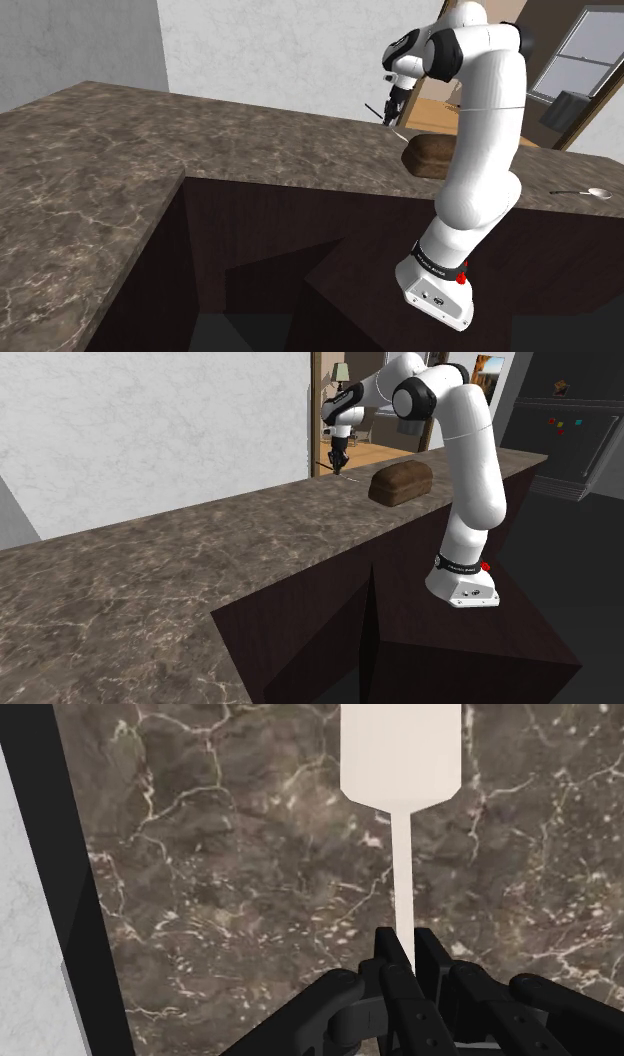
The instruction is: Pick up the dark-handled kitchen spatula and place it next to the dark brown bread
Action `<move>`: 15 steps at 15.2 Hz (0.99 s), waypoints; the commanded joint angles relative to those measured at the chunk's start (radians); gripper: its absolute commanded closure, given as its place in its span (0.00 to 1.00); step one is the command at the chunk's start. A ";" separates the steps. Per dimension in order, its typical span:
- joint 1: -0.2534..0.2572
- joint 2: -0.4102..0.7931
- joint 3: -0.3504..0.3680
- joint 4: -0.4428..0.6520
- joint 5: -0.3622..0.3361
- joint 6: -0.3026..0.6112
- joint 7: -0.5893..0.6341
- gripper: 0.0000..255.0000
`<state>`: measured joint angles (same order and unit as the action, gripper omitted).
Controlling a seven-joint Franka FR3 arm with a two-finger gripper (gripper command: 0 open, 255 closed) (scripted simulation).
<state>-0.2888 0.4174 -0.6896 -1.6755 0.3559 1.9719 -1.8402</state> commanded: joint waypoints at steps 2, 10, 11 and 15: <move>-0.002 0.014 0.006 -0.023 0.013 0.034 -0.009 1.00; -0.012 0.055 0.026 -0.065 0.047 0.107 -0.035 1.00; -0.012 0.055 0.026 -0.065 0.047 0.107 -0.035 1.00; -0.012 0.055 0.026 -0.065 0.047 0.107 -0.035 1.00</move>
<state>-0.3008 0.4721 -0.6640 -1.7401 0.4033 2.0787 -1.8748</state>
